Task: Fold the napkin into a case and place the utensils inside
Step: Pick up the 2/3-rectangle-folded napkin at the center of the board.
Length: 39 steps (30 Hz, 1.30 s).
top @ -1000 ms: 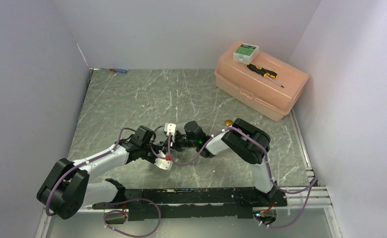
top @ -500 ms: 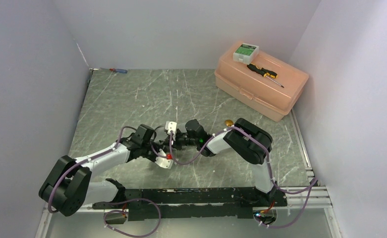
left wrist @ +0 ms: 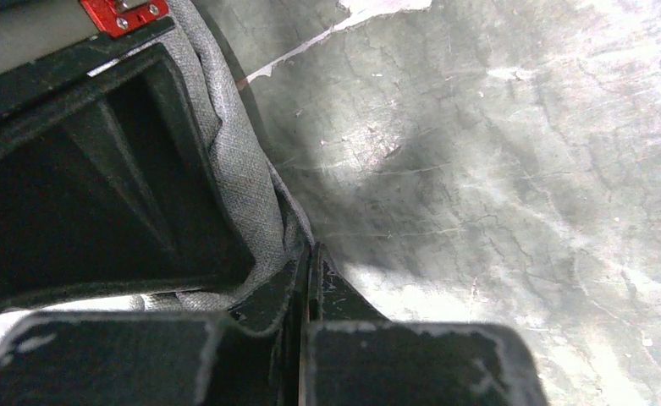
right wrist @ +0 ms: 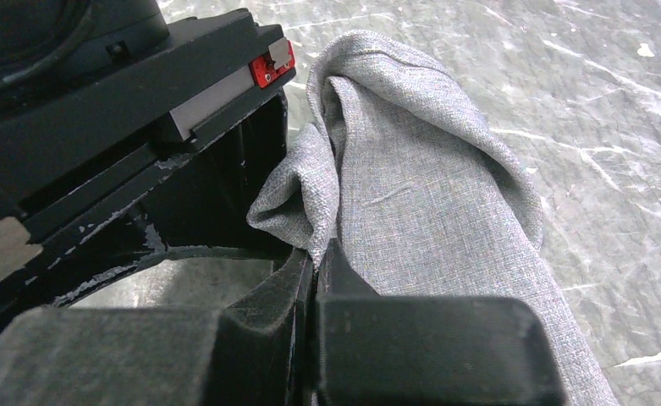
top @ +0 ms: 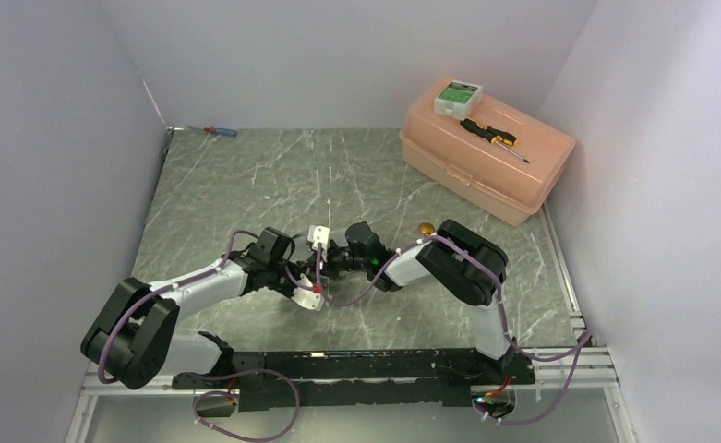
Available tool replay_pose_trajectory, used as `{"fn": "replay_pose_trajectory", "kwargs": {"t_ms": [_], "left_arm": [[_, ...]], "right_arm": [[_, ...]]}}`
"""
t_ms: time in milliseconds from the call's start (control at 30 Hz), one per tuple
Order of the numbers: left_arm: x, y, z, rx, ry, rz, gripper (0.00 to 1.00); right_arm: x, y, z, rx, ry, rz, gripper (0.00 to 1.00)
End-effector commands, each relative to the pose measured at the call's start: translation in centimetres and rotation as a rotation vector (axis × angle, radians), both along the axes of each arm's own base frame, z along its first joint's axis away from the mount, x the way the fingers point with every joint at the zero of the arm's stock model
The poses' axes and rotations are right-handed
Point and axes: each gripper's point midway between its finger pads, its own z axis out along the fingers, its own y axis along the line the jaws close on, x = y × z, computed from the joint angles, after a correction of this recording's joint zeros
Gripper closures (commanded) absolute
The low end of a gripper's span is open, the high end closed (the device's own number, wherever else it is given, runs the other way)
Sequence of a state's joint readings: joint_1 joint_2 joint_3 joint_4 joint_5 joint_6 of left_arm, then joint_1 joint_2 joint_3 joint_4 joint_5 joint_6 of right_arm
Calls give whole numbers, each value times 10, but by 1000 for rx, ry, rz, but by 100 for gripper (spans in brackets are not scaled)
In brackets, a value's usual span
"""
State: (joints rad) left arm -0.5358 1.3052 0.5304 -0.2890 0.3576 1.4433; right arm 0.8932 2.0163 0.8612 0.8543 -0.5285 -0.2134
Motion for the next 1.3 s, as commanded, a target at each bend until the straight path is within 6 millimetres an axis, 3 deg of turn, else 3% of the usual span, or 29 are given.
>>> {"fn": "replay_pose_trajectory", "kwargs": {"t_ms": [0,300,433,667,900,1100,1267], "left_arm": [[-36,23,-20,84,156,22,97],[-48,18,-3,25,149,-4,97],[-49,19,-4,27,143,5,97],[-17,10,12,-49,86,169,97],[0,2,37,-145,-26,211,97],[-1,3,43,-161,-37,225,97],[0,3,41,-161,-23,235,97]], "right_arm": [[10,8,27,57,-63,-2,100],[19,11,16,15,-97,-22,100],[13,10,10,-10,-101,-3,100],[-18,10,-2,-18,-41,70,100],[-26,9,-6,-8,-5,82,100],[-32,8,4,45,8,101,68],[-34,9,3,49,17,115,59]]}}
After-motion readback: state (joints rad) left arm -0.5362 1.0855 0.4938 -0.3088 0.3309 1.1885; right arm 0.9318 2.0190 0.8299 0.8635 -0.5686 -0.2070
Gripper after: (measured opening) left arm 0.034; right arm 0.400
